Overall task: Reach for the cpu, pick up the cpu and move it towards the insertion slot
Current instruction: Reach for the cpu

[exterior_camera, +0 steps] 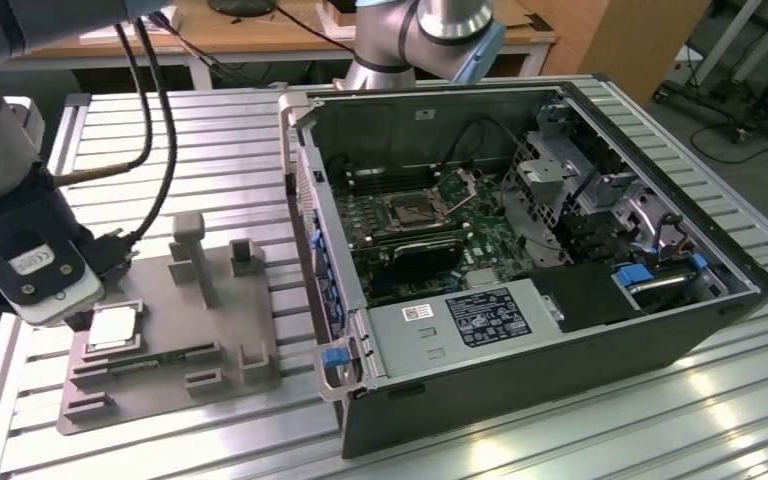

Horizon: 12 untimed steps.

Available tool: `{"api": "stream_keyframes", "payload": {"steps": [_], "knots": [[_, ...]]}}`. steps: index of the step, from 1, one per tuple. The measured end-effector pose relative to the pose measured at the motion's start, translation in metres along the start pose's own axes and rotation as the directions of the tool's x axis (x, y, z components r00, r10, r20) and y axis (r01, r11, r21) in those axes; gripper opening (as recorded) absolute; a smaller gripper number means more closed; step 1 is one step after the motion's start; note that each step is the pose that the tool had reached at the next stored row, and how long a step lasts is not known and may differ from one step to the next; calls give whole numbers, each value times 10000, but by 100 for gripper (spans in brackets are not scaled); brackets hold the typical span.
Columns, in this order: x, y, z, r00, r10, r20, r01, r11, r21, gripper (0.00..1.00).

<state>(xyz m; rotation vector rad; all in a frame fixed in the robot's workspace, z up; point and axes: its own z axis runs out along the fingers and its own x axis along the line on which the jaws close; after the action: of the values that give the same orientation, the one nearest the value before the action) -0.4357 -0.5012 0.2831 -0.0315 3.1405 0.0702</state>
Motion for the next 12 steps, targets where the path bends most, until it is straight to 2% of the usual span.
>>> {"api": "stream_keyframes", "payload": {"steps": [1, 5, 7, 9, 12], "knots": [[-1, 6, -128, 10000, 0, 1, 0, 10000, -1, 11], [0, 7, -138, 10000, 0, 2, 0, 10000, -2, 11], [-20, 45, -161, 10000, 0, -2, 0, 10000, 2, 11], [-74, 152, -218, 10000, 0, -1, 0, 10000, 7, 11], [-222, 445, -378, 10000, 2, -4, -2, 10000, 25, 11]]}}
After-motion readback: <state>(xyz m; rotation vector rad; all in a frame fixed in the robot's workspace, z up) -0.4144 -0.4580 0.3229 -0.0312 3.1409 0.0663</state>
